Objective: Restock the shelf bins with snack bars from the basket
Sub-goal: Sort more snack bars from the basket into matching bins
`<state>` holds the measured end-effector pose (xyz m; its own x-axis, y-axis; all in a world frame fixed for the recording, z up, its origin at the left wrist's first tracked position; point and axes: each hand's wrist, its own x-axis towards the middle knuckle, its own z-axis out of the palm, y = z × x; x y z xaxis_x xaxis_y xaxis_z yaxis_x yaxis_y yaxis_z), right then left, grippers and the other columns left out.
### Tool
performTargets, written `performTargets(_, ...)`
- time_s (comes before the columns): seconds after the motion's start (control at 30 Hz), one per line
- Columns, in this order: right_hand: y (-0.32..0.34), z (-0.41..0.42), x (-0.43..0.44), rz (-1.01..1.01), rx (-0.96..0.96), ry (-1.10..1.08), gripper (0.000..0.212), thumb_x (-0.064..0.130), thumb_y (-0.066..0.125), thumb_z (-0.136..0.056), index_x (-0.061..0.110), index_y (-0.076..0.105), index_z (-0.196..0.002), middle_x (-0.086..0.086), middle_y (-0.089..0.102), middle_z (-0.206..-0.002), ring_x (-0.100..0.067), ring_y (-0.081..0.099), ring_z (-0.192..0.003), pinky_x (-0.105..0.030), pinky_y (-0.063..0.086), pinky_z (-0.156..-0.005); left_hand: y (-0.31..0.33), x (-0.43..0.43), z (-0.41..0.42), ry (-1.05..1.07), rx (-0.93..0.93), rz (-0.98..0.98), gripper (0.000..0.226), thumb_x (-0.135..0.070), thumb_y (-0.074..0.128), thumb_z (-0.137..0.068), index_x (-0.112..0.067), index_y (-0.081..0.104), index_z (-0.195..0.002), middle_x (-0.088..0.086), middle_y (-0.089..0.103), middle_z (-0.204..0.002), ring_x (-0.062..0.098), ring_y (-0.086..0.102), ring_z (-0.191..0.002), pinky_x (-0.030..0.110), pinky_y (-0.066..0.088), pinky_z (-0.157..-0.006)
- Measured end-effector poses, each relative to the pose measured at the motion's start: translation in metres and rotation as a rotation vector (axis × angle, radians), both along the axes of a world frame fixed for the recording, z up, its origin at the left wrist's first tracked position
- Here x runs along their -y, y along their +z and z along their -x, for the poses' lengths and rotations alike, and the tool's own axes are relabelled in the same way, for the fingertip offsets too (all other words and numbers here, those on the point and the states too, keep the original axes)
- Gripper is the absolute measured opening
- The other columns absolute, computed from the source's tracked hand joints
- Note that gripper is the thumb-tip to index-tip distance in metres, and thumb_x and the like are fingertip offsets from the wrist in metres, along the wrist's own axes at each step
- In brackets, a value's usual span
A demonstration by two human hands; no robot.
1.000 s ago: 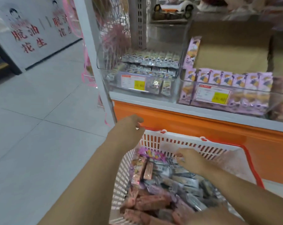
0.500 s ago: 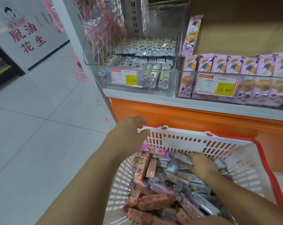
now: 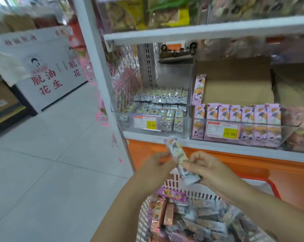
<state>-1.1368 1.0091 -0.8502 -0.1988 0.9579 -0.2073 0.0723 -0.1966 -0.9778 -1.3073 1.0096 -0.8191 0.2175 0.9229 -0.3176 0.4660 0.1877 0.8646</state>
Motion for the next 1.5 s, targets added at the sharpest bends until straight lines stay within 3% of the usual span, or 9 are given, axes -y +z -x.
performTargets(0.17,0.046,0.031,-0.001,-0.240,0.181,0.014,0.018,0.020,0.067,-0.086,0.020,0.050,-0.092,-0.006,0.065,-0.080,-0.011,0.057,-0.063,-0.024,0.042,-0.058,0.012,0.000,-0.001,0.280,0.442,-0.106,0.025,-0.024,0.057,-0.094,-0.033,0.055,-0.117,0.003,0.067,-0.100,0.020,0.065,-0.093,0.042,0.052,-0.090)
performTargets(0.27,0.060,0.044,-0.009,-0.528,0.451,0.076,0.045,0.020,0.072,-0.082,0.049,0.044,-0.101,0.011,0.053,-0.122,-0.006,0.058,-0.099,-0.025,0.049,-0.084,0.020,-0.006,0.008,0.392,0.539,-0.187,0.030,-0.023,0.059,-0.093,-0.029,0.055,-0.122,0.006,0.064,-0.101,0.017,0.063,-0.086,0.044,0.052,-0.088)
performTargets(0.43,0.079,0.062,-0.044,-0.709,0.611,0.172,0.053,0.015,0.073,-0.080,0.054,0.048,-0.106,0.012,0.022,-0.151,-0.010,0.041,-0.130,-0.032,0.039,-0.106,0.027,-0.031,0.026,0.436,0.412,-0.322,0.024,-0.029,0.061,-0.091,-0.032,0.058,-0.114,-0.005,0.067,-0.106,0.008,0.063,-0.101,0.044,0.050,-0.095)
performTargets(0.7,0.100,0.090,-0.139,-0.583,0.496,0.123,0.042,0.002,0.069,-0.081,0.018,0.056,-0.118,0.012,0.055,-0.078,0.002,0.051,-0.048,-0.011,0.041,-0.050,0.044,-0.114,0.054,0.286,0.047,-0.637,0.024,-0.026,0.048,-0.099,-0.022,0.064,-0.116,-0.013,0.068,-0.103,0.002,0.061,-0.097,0.009,0.044,-0.076)
performTargets(0.8,0.091,0.097,-0.167,-0.489,0.500,0.113,0.043,0.004,0.070,-0.082,0.014,0.055,-0.121,0.012,0.051,-0.077,0.005,0.048,-0.044,-0.009,0.035,-0.042,0.040,-0.142,0.069,0.186,-0.402,-0.718,0.030,-0.027,0.042,-0.100,-0.028,0.060,-0.123,-0.005,0.069,-0.107,0.015,0.061,-0.098,0.027,0.046,-0.085)
performTargets(0.9,0.076,0.106,-0.188,-0.376,0.618,0.161,0.040,0.003,0.066,-0.085,0.011,0.059,-0.123,0.005,0.047,-0.101,-0.009,0.057,-0.079,-0.007,0.037,-0.048,0.028,-0.155,0.082,0.088,-0.673,-0.736,0.035,-0.027,0.036,-0.099,-0.028,0.059,-0.125,0.000,0.067,-0.116,0.024,0.057,-0.109,0.039,0.044,-0.095)
performTargets(1.3,0.064,0.123,-0.211,-0.286,0.913,0.388,0.037,0.013,0.054,-0.092,0.011,0.058,-0.129,-0.007,0.056,-0.133,-0.023,0.052,-0.119,-0.031,0.042,-0.101,-0.017,-0.158,0.099,0.134,-0.693,-0.988,0.035,-0.026,0.029,-0.096,-0.016,0.055,-0.075,0.001,0.055,-0.070,0.021,0.048,-0.069,0.034,0.040,-0.070)
performTargets(1.4,0.065,0.119,-0.208,-0.297,0.960,0.427,0.036,0.007,0.046,-0.095,0.006,0.055,-0.130,-0.012,0.052,-0.136,-0.027,0.048,-0.123,-0.036,0.040,-0.103,-0.014,-0.157,0.097,0.122,-0.679,-0.964,0.037,-0.025,0.027,-0.100,-0.015,0.058,-0.081,0.000,0.057,-0.077,0.021,0.049,-0.075,0.035,0.041,-0.078)
performTargets(1.5,0.067,0.111,-0.197,-0.331,0.834,0.355,0.038,0.010,0.042,-0.099,0.009,0.049,-0.136,-0.006,0.054,-0.132,-0.017,0.056,-0.106,-0.014,0.044,-0.081,-0.007,-0.149,0.093,0.132,-0.640,-0.910,0.041,-0.026,0.024,-0.102,-0.016,0.064,-0.104,0.000,0.064,-0.101,0.020,0.052,-0.096,0.026,0.034,-0.089)
